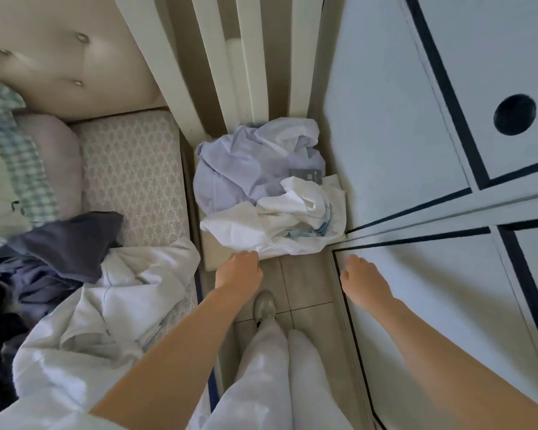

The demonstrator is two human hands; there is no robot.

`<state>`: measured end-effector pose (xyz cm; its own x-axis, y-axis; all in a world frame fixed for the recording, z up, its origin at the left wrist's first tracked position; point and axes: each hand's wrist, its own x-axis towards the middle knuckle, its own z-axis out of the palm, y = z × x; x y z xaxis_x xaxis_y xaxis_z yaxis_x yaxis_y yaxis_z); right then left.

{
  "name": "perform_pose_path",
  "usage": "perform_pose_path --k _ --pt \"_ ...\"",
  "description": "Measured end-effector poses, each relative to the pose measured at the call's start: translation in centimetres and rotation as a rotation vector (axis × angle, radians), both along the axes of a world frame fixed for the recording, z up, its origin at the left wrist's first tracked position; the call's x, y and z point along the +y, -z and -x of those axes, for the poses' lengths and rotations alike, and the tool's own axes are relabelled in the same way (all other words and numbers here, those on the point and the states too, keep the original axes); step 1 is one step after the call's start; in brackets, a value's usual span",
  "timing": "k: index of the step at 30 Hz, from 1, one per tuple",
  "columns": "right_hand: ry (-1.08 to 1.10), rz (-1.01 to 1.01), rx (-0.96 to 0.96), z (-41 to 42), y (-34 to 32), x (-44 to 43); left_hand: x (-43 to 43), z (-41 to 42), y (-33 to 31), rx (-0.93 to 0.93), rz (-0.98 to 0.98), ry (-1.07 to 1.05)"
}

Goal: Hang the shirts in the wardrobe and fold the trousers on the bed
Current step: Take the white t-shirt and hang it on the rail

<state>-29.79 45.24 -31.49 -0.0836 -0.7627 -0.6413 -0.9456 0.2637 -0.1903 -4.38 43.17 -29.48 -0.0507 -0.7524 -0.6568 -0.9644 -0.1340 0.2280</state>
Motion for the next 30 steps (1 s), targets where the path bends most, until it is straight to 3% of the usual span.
perform_pose_path --k 7,12,18,22,27,30 --pt "0.167 -0.131 -0.078 -0.2 5.3 -3.6 -3.0 2.5 5.7 -0.025 -0.002 0.403" --pt "0.381 -0.220 -0.129 -0.3 8.4 -5.6 -4.8 3.8 9.2 -0.028 -0.013 0.464" --pt "0.675 -0.345 -0.235 -0.2 12.8 -8.0 -4.7 5.0 12.6 -0.173 0.016 0.602" --pt "1.032 -0.382 -0.412 -0.6 14.0 -8.7 -4.2 5.0 12.9 -0.063 0.137 0.516" --pt "1.305 -0.496 -0.599 -1.9 12.7 -8.9 -3.4 4.5 12.0 0.238 0.375 0.258" --pt "1.432 -0.598 -0.826 -2.7 11.3 -8.9 -2.9 4.9 9.9 0.372 0.413 0.101"
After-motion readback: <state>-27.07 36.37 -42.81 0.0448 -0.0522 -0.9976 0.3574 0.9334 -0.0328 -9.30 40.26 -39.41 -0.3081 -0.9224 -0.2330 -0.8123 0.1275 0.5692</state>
